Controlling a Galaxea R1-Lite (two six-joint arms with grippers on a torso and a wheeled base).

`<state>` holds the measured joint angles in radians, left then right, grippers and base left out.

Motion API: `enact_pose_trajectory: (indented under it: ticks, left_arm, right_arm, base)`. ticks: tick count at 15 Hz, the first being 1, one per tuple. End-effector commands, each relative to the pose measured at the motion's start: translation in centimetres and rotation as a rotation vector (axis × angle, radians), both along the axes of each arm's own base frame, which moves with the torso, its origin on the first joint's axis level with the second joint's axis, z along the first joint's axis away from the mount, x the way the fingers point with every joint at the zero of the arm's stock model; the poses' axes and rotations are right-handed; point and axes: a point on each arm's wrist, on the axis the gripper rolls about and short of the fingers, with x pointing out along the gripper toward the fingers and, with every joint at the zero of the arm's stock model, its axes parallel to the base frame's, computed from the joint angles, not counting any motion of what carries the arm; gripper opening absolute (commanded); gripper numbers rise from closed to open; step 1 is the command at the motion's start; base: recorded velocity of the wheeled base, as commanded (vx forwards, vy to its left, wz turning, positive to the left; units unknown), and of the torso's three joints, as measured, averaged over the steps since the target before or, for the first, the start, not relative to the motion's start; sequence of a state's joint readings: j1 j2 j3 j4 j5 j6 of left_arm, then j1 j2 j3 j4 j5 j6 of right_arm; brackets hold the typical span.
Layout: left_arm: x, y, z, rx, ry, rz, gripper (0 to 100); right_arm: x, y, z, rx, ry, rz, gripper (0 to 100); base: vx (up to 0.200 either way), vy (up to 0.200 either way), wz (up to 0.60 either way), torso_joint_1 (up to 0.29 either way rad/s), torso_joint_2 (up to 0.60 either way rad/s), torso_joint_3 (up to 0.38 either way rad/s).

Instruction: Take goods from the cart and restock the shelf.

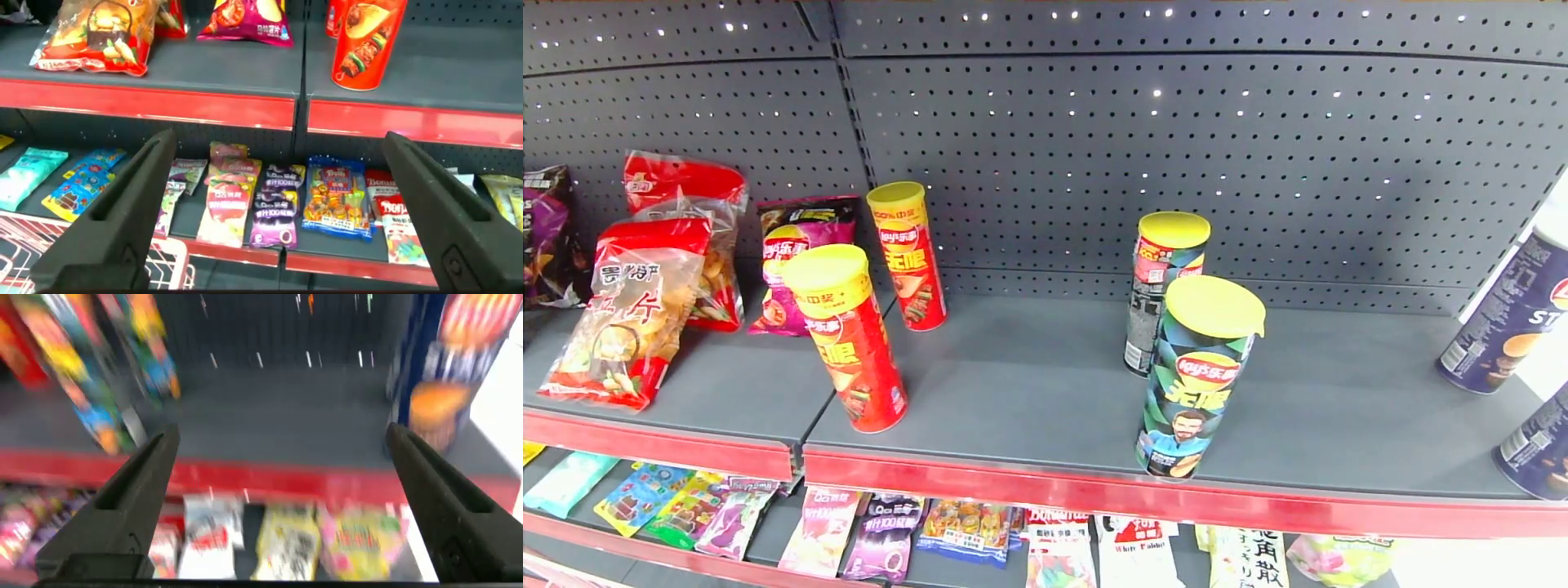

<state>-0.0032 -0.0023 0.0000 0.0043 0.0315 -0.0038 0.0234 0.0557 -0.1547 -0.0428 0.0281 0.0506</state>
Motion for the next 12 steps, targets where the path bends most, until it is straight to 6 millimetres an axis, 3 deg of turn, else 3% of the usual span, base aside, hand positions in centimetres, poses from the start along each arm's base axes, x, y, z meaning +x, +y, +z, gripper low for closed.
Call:
enact_pose_trajectory:
  ticks: [1, 2, 3, 5, 8, 12]
  left_arm:
    - [0.0, 0.0, 0.0, -0.001, 0.001, 0.001, 100]
    - [0.0, 0.0, 0.0, -0.001, 0.003, 0.001, 100]
    - [0.0, 0.0, 0.0, -0.001, 0.003, 0.001, 100]
    - [0.0, 0.0, 0.0, -0.001, 0.003, 0.001, 100]
    - [0.0, 0.0, 0.0, -0.001, 0.001, 0.001, 100]
    - [0.0, 0.0, 0.0, -0.001, 0.003, 0.001, 100]
  right_arm:
    - [0.9, 0.0, 7.4, 0.010, -0.024, 0.170, 100]
    - [1.5, 0.1, 8.0, -0.002, -0.004, 0.184, 100]
    - [4.8, 0.5, 10.5, -0.028, 0.093, 0.192, 100]
    - [9.1, 1.1, 11.2, -0.117, 0.225, 0.210, 100]
    - [13.5, 2.8, 8.8, -0.203, 0.439, 0.318, 100]
    - [16.7, 4.6, 6.3, -0.264, 0.623, 0.355, 100]
  base:
    - [0.000, 0.000, 0.00, 0.000, 0.00, 0.000]
    - [0.000, 0.000, 0.00, 0.000, 0.00, 0.000]
    - [0.000, 0.000, 0.00, 0.000, 0.00, 0.000]
    - [0.000, 0.000, 0.00, 0.000, 0.00, 0.000]
    - [0.000, 0.000, 0.00, 0.000, 0.00, 0.000]
    - [0.000, 0.000, 0.00, 0.000, 0.00, 0.000]
